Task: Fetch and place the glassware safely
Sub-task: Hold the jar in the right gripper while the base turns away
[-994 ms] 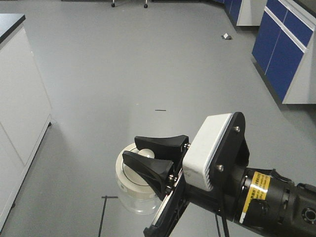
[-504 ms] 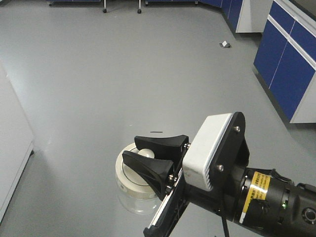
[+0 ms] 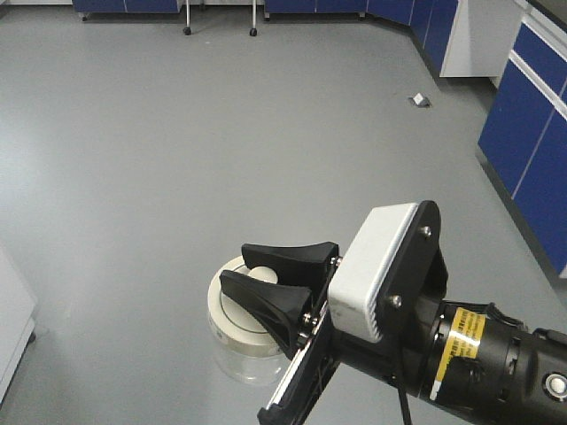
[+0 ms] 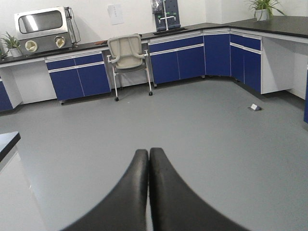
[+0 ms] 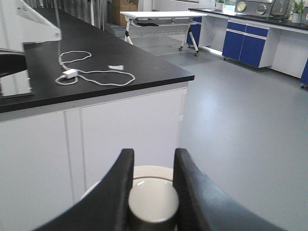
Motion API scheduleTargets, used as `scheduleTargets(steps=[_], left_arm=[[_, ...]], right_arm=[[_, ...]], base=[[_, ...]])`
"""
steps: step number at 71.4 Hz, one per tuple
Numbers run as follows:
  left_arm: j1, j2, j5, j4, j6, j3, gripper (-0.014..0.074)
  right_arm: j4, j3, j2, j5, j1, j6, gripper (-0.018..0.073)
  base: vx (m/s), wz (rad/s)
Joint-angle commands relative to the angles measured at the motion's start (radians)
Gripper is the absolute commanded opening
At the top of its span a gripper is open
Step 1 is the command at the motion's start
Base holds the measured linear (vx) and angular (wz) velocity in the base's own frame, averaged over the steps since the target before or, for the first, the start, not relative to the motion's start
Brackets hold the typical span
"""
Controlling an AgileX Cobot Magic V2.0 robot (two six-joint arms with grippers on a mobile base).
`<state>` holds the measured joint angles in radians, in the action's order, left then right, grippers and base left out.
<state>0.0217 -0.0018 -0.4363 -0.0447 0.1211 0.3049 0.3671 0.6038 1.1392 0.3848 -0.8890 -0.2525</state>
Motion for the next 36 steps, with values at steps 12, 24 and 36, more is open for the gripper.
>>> scheduleTargets(steps=[12, 24, 36], left_arm=[[0.004, 0.012, 0.065, -0.009, 0.0, 0.026, -0.0007], [0.004, 0.012, 0.065, -0.009, 0.0, 0.026, -0.0007], [0.004, 0.012, 0.065, -0.009, 0.0, 0.026, -0.0007]], right_arm=[[-0.008, 0.035, -0.026, 0.099, -0.002, 0.004, -0.0003], [-0.008, 0.035, -0.026, 0.099, -0.002, 0.004, -0.0003], [-0.008, 0.035, -0.026, 0.099, -0.002, 0.004, -0.0003]], base=[[0.51, 0.06], [0.52, 0.07], [0.52, 0.04]])
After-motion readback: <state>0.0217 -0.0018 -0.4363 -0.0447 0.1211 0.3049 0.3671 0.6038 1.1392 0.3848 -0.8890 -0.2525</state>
